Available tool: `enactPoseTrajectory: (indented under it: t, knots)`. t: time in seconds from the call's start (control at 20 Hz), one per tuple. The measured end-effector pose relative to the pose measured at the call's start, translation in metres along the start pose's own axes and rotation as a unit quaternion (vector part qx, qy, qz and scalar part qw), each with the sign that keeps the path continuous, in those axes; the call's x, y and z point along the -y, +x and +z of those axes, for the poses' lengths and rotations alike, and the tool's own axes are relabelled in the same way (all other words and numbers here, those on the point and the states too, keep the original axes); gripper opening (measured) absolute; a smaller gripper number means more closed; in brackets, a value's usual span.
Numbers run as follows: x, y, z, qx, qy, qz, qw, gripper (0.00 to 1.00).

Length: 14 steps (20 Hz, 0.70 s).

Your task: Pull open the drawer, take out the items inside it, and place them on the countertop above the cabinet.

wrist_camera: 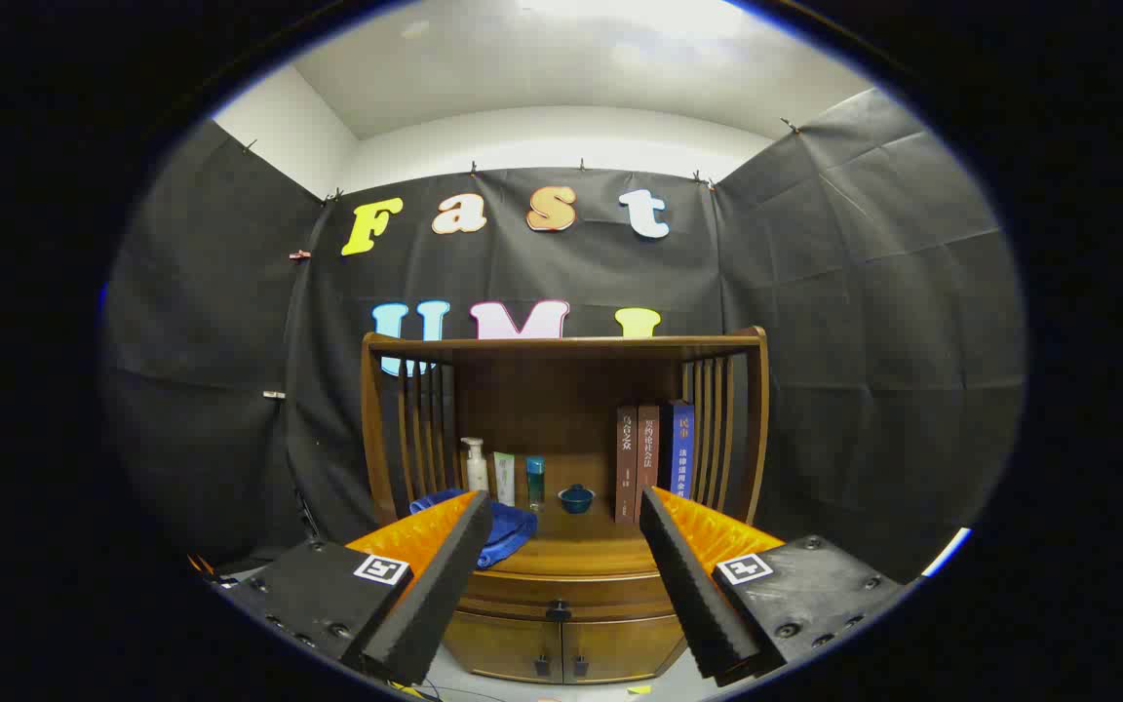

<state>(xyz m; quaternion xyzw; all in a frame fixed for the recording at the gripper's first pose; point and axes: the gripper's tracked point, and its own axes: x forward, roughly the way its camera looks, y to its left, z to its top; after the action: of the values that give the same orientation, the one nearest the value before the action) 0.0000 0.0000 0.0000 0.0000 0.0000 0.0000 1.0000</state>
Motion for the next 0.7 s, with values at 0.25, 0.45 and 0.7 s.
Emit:
enactPoseTrajectory:
  t: [0.25, 0.45, 0.7]
  knots:
    - [0.0009, 0.0028, -0.0056, -0.013, 0.001, 0.0, 1.0, 0.99]
    - [0.0012, 0.0037, -0.005, -0.009, -0.002, -0.001, 1.0, 0.99]
    - [0.0016, 0.0047, -0.0052, -0.002, 0.006, 0.002, 1.0, 0.99]
